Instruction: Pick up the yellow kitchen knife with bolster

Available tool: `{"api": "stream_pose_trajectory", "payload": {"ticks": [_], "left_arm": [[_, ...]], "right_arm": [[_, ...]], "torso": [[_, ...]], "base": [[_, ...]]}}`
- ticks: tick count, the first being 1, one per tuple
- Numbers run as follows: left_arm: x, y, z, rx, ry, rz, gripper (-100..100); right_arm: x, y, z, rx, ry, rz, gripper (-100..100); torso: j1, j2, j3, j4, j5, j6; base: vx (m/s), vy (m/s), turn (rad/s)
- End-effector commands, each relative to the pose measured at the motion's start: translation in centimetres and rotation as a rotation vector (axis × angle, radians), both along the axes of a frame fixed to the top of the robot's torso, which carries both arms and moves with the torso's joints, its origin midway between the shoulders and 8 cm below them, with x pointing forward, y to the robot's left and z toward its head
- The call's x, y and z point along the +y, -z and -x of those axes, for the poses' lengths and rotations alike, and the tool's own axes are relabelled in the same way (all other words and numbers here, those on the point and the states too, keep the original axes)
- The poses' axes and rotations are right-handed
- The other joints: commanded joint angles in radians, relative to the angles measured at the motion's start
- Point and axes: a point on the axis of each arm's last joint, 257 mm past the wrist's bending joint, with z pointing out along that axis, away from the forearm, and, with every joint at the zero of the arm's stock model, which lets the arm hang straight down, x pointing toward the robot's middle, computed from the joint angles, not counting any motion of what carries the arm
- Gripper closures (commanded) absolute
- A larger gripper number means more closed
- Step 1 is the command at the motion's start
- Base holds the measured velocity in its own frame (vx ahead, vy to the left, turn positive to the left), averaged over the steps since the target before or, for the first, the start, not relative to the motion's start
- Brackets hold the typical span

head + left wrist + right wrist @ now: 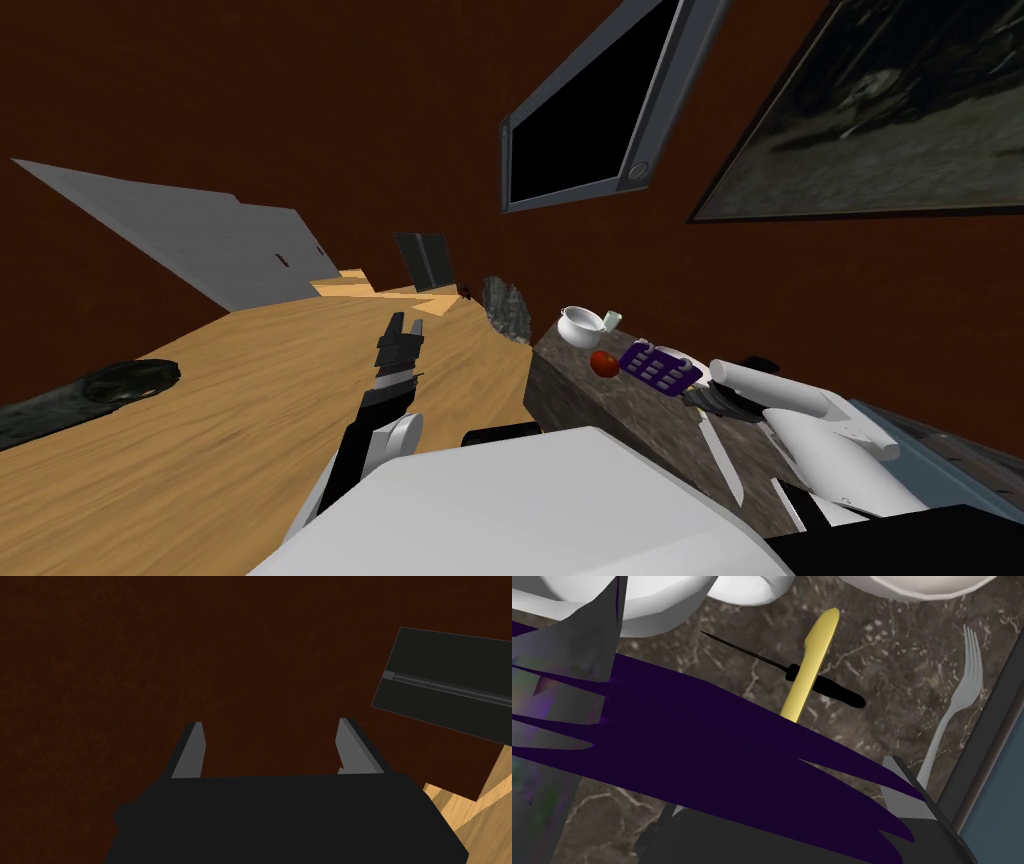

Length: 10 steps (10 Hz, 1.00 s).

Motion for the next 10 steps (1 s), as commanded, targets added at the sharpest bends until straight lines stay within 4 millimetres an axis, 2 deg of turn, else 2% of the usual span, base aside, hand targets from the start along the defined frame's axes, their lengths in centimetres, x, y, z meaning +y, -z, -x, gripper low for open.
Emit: {"api": "stream_pose_trajectory", "payload": {"ticks": [1,10], "left_arm": [[0.0,0.0,0.0,0.0,0.0,0.0,0],[0.0,0.0,0.0,0.0,0.0,0.0,0]], "right_arm": [[0.8,0.6,1.0,0.011,0.05,-0.052,-100],[4.6,1.2,4.6,0.013,0.308,-0.311,-100]], "torso": [[0.0,0.0,0.0,0.0,0.0,0.0],[0.0,0.001,0.001,0.0,0.0,0.0]], "base": [[-0.003,-0.02,0.048],[-0.01,-0.021,0.046]]}}
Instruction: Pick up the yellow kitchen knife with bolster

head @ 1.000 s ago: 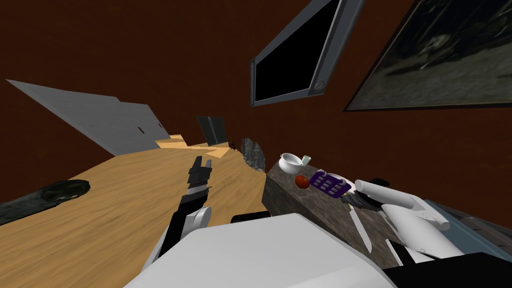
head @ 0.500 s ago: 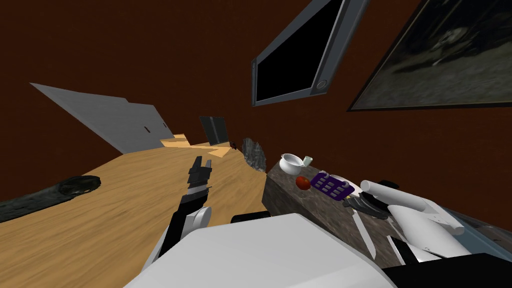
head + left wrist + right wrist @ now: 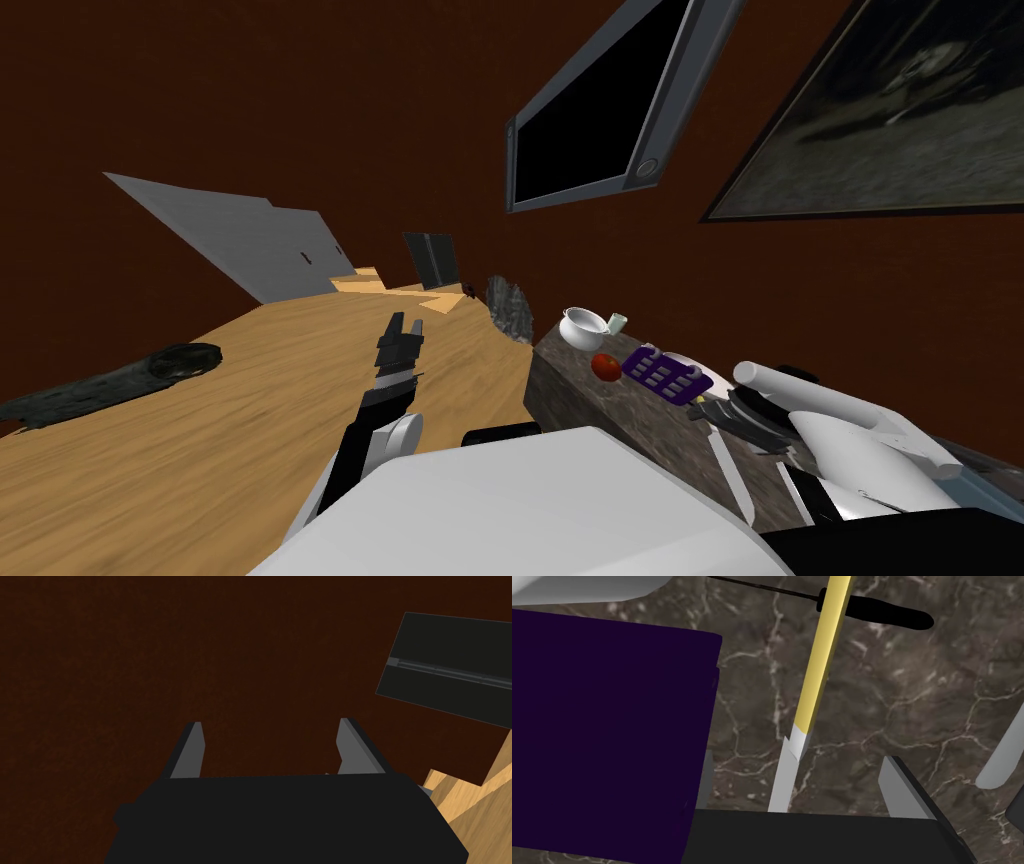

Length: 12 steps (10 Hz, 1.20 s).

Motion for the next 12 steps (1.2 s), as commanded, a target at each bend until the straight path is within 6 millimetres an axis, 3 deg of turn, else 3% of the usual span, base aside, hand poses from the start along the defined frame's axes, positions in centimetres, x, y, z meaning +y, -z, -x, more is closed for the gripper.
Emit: {"api": "stream_pose_trajectory", "payload": {"ticks": [1,7,10,11,12], "left_arm": [[0.0,0.0,0.0,0.0,0.0,0.0,0],[0.0,0.0,0.0,0.0,0.0,0.0,0],[0.0,0.0,0.0,0.0,0.0,0.0,0],[0.0,0.0,0.0,0.0,0.0,0.0,0],[0.0,0.0,0.0,0.0,0.0,0.0,0]], "right_arm": [[1.1,0.0,0.6,0.003,0.058,-0.064,-100],[3.8,-0.5,2.0,0.01,0.189,-0.212,-100],[4.0,-0.6,2.1,0.01,0.197,-0.221,-100],[4.0,-0.6,2.1,0.011,0.199,-0.224,0],[4.1,0.5,2.1,0.006,0.195,-0.219,-100]], "torso": [[0.0,0.0,0.0,0.0,0.0,0.0],[0.0,0.0,0.0,0.0,0.0,0.0],[0.001,0.0,0.0,0.0,0.0,0.0],[0.001,-0.001,0.0,0.0,0.0,0.0],[0.001,-0.001,0.0,0.0,0.0,0.0]], "base": [[-0.017,-0.022,0.038],[-0.02,-0.026,0.036],[-0.01,-0.014,0.013],[0.0,0.0,0.0],[-0.001,0.012,-0.023]]}}
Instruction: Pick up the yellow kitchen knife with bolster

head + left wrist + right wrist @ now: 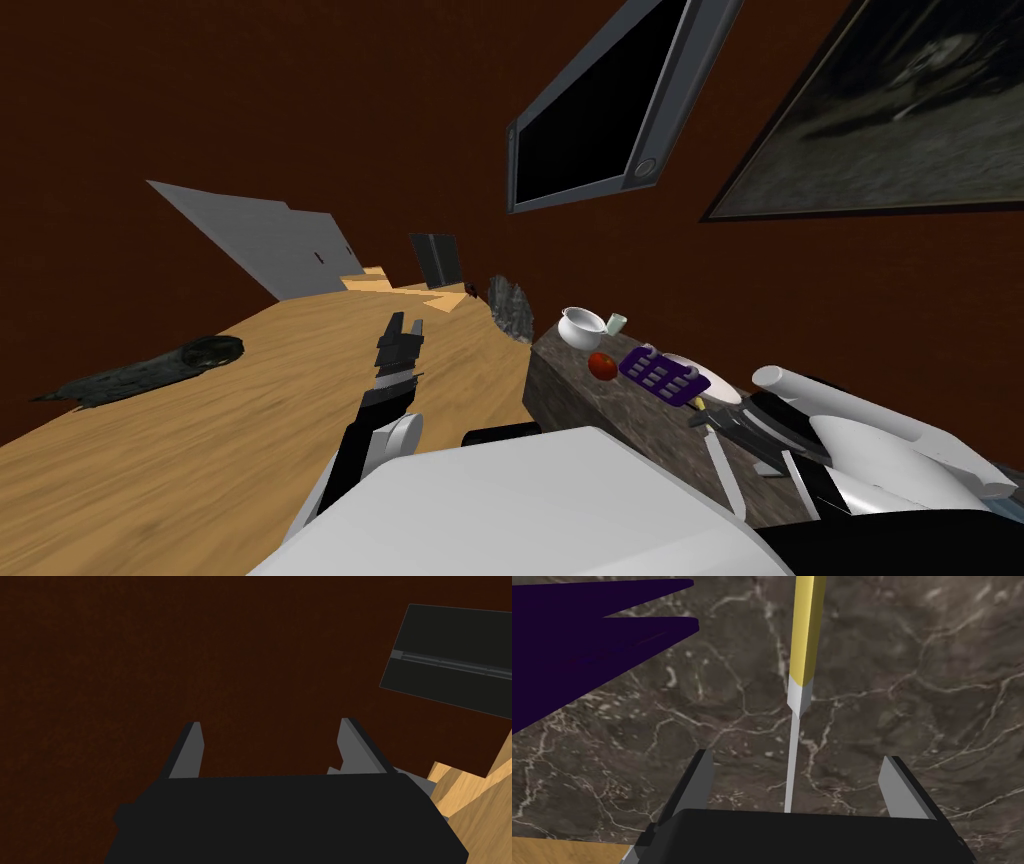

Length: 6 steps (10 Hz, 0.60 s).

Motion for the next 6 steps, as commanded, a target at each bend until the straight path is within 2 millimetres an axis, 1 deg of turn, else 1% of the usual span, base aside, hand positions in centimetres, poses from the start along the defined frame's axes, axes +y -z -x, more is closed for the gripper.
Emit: {"api": "stream_pose_trajectory", "payload": {"ticks": [1,2,3,6], "left_arm": [[0.0,0.0,0.0,0.0,0.0,0.0,0],[0.0,0.0,0.0,0.0,0.0,0.0,0],[0.0,0.0,0.0,0.0,0.0,0.0,0],[0.0,0.0,0.0,0.0,0.0,0.0,0]], "right_arm": [[0.04,0.95,-0.07,-0.005,-0.004,0.007,-100],[0.12,0.67,-0.03,-0.003,-0.003,0.003,-100],[0.1,0.75,-0.05,-0.004,-0.003,0.005,100],[0.12,0.76,-0.01,-0.004,0.005,0.004,100]], "torso": [[0.0,0.0,0.0,0.0,0.0,0.0],[0.001,0.0,0.0,0.0,0.0,0.0],[0.0,0.0,0.0,0.0,0.0,0.0],[-0.001,0.0,0.0,0.0,0.0,-0.003]], "base": [[-0.005,0.02,-0.02],[-0.003,0.009,-0.004],[0.0,0.0,0.0],[0.0,0.0,-0.002]]}}
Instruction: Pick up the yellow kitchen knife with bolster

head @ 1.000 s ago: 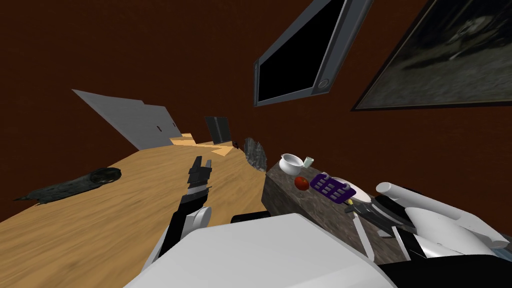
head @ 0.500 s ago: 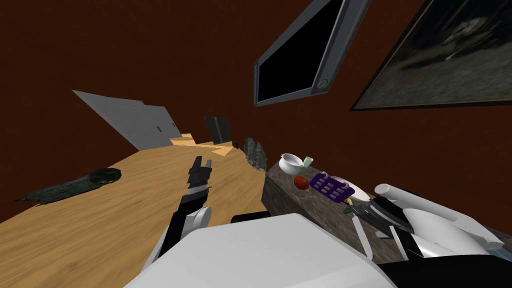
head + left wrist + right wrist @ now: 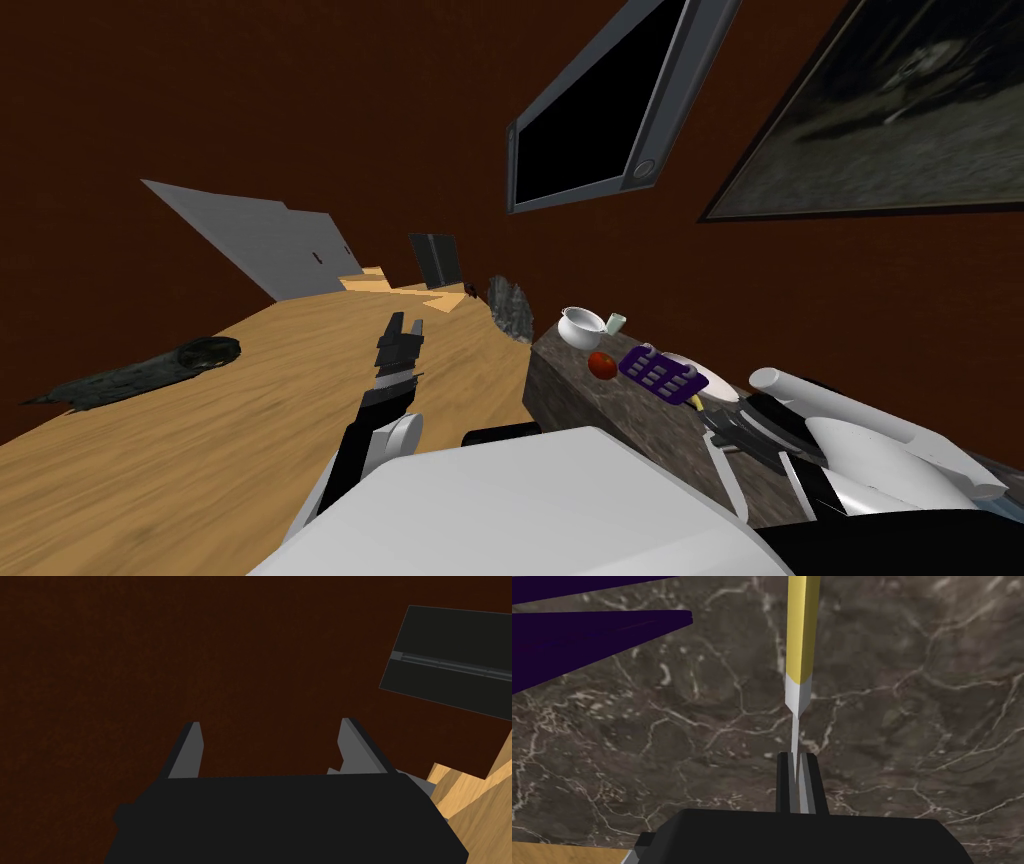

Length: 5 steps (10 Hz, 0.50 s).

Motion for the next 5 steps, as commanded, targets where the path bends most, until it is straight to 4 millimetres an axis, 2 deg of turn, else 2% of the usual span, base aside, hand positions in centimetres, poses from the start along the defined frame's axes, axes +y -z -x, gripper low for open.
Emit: {"api": "stream_pose_trajectory", "payload": {"ticks": [1,2,3,4,5], "left_arm": [[0.0,0.0,0.0,0.0,0.0,0.0,0],[0.0,0.0,0.0,0.0,0.0,0.0,0],[0.0,0.0,0.0,0.0,0.0,0.0,0],[0.0,0.0,0.0,0.0,0.0,0.0,0],[0.0,0.0,0.0,0.0,0.0,0.0,0]], "right_arm": [[0.0,0.0,0.0,0.0,0.0,0.0,100],[0.0,0.0,0.0,0.0,0.0,0.0,0],[-0.4,-0.4,-2.5,-0.076,-0.019,0.018,-100],[-0.5,-0.6,-3.5,-0.104,-0.025,0.025,-100],[-0.5,-0.6,-3.5,-0.104,-0.025,0.025,-100]], "torso": [[0.0,0.0,0.0,0.0,0.0,0.0],[0.0,0.0,0.0,0.0,0.0,0.0],[0.0,0.0,0.0,0.0,0.0,0.0],[0.0,0.003,0.001,0.001,0.0,0.0],[-0.001,0.006,0.003,0.001,0.0,0.0]], "base": [[0.0,0.0,0.0],[0.0,0.0,0.0],[-0.061,0.0,-0.041],[-0.104,-0.008,-0.026],[-0.069,-0.011,-0.005]]}}
